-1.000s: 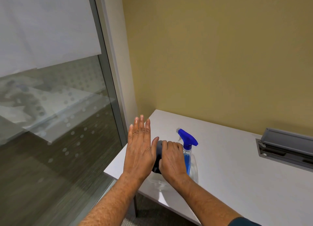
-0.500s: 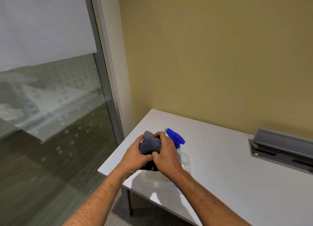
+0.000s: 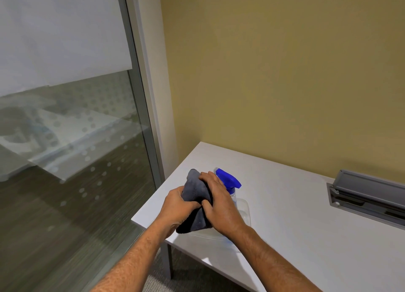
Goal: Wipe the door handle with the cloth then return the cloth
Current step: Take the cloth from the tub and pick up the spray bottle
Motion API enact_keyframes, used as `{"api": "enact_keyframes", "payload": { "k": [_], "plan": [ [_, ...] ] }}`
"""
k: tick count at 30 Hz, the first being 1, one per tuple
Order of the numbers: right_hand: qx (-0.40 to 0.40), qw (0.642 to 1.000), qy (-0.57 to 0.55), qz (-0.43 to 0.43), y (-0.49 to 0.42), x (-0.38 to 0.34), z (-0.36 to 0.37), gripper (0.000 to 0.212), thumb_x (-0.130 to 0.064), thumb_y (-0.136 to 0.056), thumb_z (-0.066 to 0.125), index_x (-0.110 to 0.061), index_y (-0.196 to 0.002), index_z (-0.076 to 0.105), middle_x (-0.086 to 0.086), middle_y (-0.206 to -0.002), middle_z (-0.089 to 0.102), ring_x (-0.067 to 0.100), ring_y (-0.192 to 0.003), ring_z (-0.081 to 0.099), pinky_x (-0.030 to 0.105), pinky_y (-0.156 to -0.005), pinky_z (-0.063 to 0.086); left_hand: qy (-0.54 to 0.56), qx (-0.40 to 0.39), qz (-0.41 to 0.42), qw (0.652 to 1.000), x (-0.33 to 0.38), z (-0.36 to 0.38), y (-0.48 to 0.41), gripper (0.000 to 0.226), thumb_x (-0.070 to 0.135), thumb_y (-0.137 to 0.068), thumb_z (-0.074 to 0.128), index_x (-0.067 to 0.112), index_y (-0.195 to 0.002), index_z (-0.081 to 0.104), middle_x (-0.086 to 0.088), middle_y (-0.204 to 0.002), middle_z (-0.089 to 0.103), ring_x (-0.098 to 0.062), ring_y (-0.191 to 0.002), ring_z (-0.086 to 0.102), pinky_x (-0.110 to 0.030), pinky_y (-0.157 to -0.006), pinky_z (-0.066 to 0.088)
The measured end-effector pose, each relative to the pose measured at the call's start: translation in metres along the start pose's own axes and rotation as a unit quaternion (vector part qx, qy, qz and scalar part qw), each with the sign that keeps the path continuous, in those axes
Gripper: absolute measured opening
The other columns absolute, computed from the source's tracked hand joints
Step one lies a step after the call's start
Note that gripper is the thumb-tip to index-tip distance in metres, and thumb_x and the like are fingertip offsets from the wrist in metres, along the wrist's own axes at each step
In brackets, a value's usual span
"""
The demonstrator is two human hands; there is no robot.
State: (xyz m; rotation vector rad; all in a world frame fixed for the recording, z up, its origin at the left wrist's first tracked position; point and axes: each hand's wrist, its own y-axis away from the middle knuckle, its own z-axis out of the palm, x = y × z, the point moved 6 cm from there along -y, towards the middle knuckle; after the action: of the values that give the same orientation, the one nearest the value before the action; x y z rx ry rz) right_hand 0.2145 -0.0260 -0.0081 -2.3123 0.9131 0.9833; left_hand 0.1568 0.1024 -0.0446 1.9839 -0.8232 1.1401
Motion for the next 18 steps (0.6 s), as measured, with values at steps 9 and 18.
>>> {"api": "enact_keyframes", "payload": {
  "k": [9, 18],
  "plan": [
    [0.15, 0.966, -0.169, 0.129, 0.027, -0.003, 0.007, 0.053, -0.033, -0.1, 0.06, -0.029, -0.149, 0.041, 0.0, -0.142, 0.06, 0.009, -0.111, 0.065, 0.028, -0.094, 0.058, 0.319, -0.018, -0.012, 0.948, 0.006, -0.014, 0.015, 0.038, -0.001, -0.083, 0.075, 0.016, -0.116, 0.071, -0.012, -0.099, 0.082, -0.024, -0.084, 0.081, -0.03, -0.064, 0.063],
    [0.159, 0.964, -0.157, 0.142, 0.035, 0.007, -0.001, 0.027, -0.042, -0.095, 0.063, -0.032, -0.12, 0.064, -0.012, -0.112, 0.074, 0.011, -0.099, 0.07, 0.02, -0.081, 0.061, 0.376, 0.027, -0.061, 0.924, -0.005, -0.023, 0.009, 0.048, 0.032, -0.074, 0.09, 0.014, -0.115, 0.073, -0.011, -0.095, 0.083, -0.03, -0.089, 0.08, -0.038, -0.069, 0.064]
  ]
}}
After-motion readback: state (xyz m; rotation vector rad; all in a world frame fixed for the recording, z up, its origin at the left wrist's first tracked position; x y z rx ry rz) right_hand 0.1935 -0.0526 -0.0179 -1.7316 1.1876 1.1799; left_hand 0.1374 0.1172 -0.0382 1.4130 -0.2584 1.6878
